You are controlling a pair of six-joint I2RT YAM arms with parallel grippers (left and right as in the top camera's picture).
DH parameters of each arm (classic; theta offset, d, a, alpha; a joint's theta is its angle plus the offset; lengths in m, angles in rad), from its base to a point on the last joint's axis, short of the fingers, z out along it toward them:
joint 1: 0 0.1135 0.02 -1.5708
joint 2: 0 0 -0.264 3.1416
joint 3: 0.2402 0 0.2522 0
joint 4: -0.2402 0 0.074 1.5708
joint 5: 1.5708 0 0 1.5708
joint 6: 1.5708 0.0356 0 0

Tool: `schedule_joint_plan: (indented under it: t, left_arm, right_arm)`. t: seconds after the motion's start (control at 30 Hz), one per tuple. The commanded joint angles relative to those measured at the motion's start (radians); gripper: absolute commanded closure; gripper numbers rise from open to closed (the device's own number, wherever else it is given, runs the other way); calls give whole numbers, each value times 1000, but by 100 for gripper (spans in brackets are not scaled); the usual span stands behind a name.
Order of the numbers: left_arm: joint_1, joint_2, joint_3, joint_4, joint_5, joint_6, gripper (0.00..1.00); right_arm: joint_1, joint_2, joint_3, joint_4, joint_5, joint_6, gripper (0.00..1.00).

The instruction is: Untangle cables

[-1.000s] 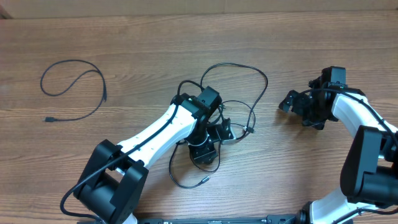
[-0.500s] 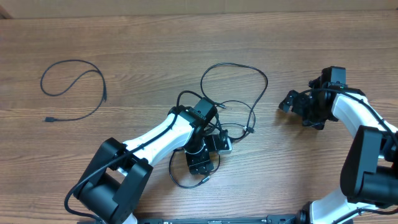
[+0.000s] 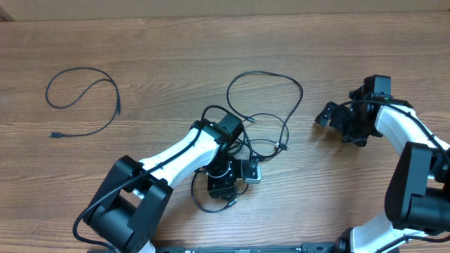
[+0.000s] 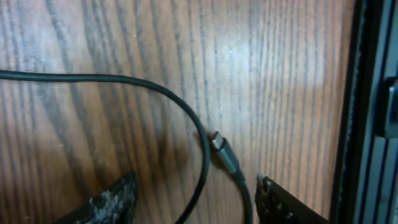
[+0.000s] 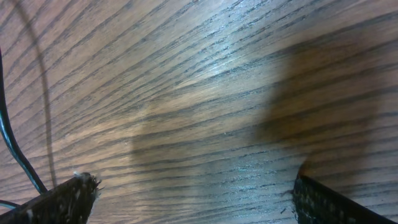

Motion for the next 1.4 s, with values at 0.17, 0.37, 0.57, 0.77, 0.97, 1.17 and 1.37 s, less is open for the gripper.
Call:
schedule_joint_plan:
  t: [0.17, 0.37, 0.57, 0.77, 0.97, 1.17, 1.37]
  left_arm:
    - [5, 4, -14, -24, 30, 134, 26]
    - [5, 5, -66, 30, 29, 185, 41]
    - [5, 5, -85, 75, -5, 184, 54]
    - [5, 5, -85, 82, -14, 183, 68]
    - [5, 5, -85, 89, -20, 183, 64]
    - [5, 5, -85, 121, -47, 134, 72]
    - [5, 5, -84, 118, -46, 134, 79]
  right_arm:
    - [-2, -22, -6, 5, 10, 0, 0]
    - [-2, -22, -6, 5, 10, 0, 0]
    - [-2, -22, -6, 5, 10, 0, 0]
    - [-2, -22, -6, 5, 10, 0, 0]
    - [-2, -22, -6, 5, 10, 0, 0]
    - [-2, -22, -6, 5, 10, 0, 0]
    - [-2, -22, -6, 5, 10, 0, 0]
